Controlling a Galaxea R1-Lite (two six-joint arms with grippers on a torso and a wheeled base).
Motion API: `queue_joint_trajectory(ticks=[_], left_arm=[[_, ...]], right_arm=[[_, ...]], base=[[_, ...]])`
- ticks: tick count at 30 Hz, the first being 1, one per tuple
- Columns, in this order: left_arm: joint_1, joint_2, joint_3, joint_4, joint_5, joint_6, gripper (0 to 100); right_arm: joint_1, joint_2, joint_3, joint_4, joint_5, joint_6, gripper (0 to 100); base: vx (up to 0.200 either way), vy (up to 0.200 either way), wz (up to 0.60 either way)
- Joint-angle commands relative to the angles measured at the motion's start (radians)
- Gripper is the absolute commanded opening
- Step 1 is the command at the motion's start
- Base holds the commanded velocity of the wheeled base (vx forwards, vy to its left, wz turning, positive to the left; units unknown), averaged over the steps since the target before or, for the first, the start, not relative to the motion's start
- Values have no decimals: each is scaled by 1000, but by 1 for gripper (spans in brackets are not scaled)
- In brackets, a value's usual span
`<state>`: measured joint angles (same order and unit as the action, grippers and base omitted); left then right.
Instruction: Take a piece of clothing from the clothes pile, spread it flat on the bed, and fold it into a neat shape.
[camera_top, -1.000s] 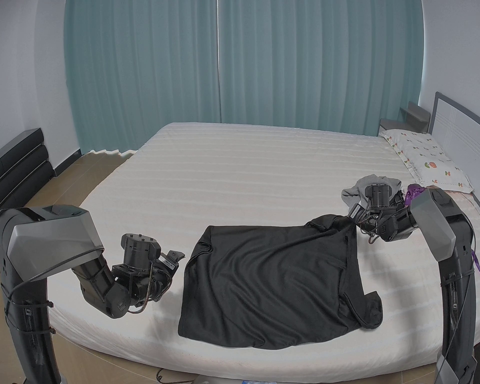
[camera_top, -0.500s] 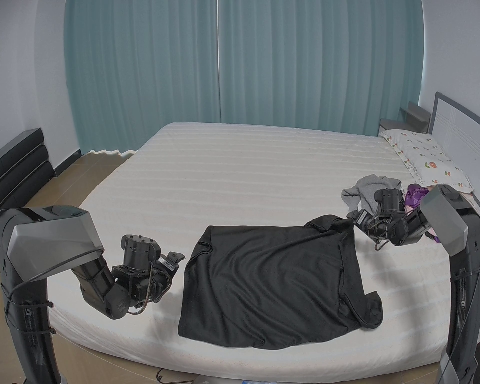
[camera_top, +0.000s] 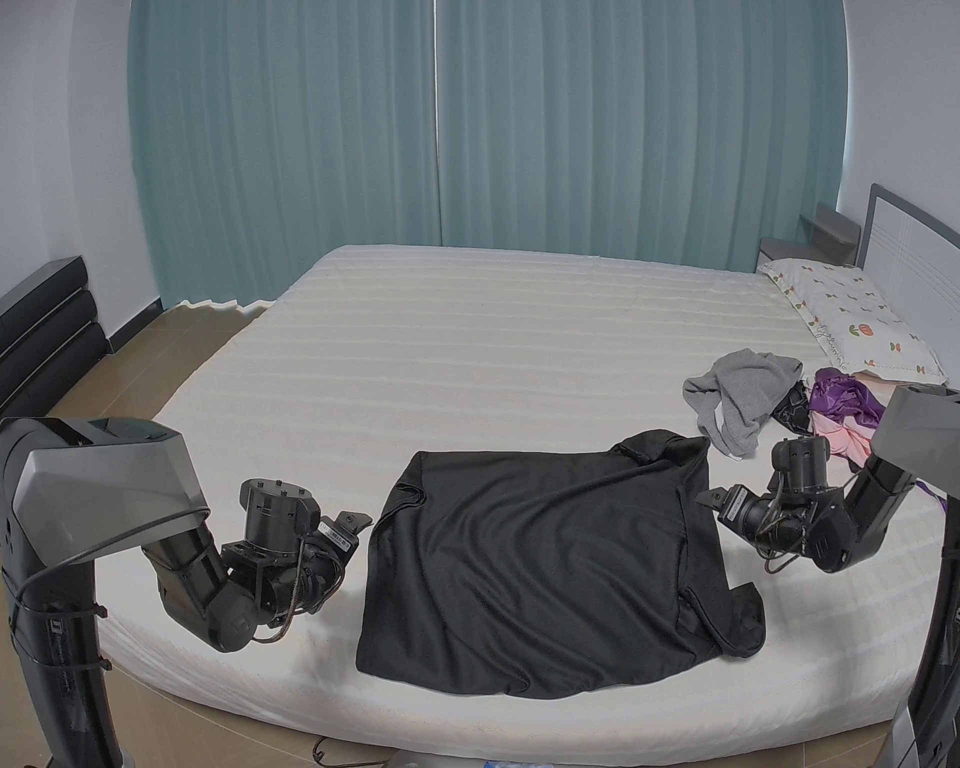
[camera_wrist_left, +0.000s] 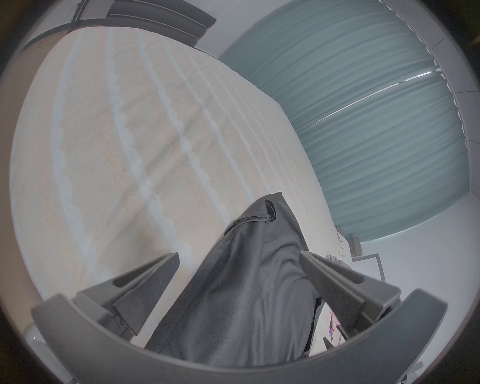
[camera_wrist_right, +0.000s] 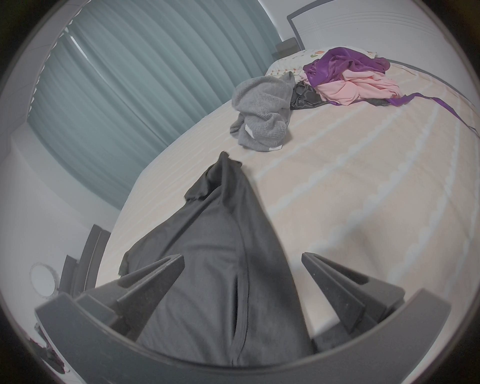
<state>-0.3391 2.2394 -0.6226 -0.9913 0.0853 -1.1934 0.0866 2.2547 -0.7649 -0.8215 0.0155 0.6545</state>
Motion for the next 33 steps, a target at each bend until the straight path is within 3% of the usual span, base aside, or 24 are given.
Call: queue_joint_trajectory(ticks=[1, 9, 20, 33], left_arm=[[-23, -3, 61, -67, -2, 20, 100], [-26, -1, 58, -69, -2, 20, 100], [-26, -6, 55, -81, -6, 11, 100], [-50, -14, 60, -81, -2, 11, 100]], right_arm=[[71, -190, 240, -114, -3, 8, 100], [110, -185, 322, -192, -32, 119, 100], [111, -150, 338, -251, -31, 122, 100], [116, -152, 354, -251, -35, 117, 100]], base=[[-200, 0, 0], [-175, 0, 0], [0, 0, 0], [0, -200, 0]])
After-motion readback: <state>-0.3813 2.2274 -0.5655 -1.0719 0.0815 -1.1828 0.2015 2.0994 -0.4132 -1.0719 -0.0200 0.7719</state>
